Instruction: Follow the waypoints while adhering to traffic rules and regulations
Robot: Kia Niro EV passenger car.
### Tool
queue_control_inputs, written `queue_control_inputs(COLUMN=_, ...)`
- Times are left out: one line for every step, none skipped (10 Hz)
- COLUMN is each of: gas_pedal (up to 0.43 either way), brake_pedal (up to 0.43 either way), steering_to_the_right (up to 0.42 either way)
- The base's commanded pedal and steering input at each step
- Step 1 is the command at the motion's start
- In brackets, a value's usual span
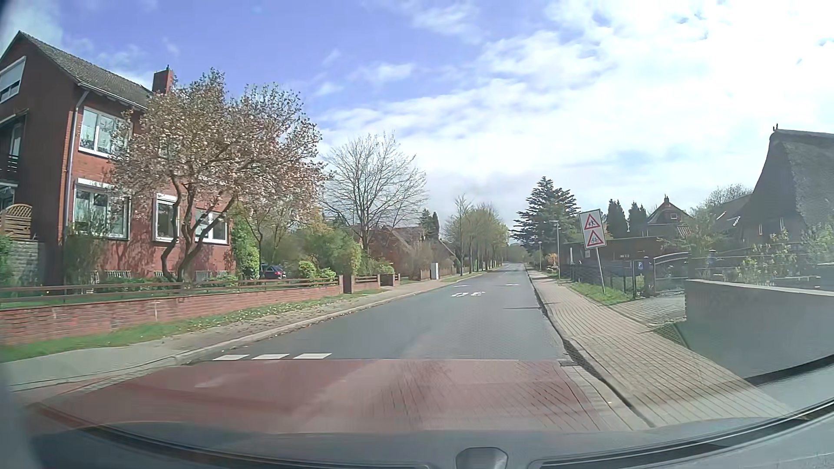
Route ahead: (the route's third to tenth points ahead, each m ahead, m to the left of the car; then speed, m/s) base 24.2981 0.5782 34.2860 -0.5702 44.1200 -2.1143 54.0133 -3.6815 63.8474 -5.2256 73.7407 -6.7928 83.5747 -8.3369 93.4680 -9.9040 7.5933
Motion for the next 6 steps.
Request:
queue_control_inputs(gas_pedal=0.150, brake_pedal=0.000, steering_to_the_right=0.061)
queue_control_inputs(gas_pedal=0.150, brake_pedal=0.000, steering_to_the_right=0.061)
queue_control_inputs(gas_pedal=0.157, brake_pedal=0.000, steering_to_the_right=0.061)
queue_control_inputs(gas_pedal=0.150, brake_pedal=0.000, steering_to_the_right=0.061)
queue_control_inputs(gas_pedal=0.150, brake_pedal=0.000, steering_to_the_right=0.061)
queue_control_inputs(gas_pedal=0.150, brake_pedal=0.000, steering_to_the_right=0.061)
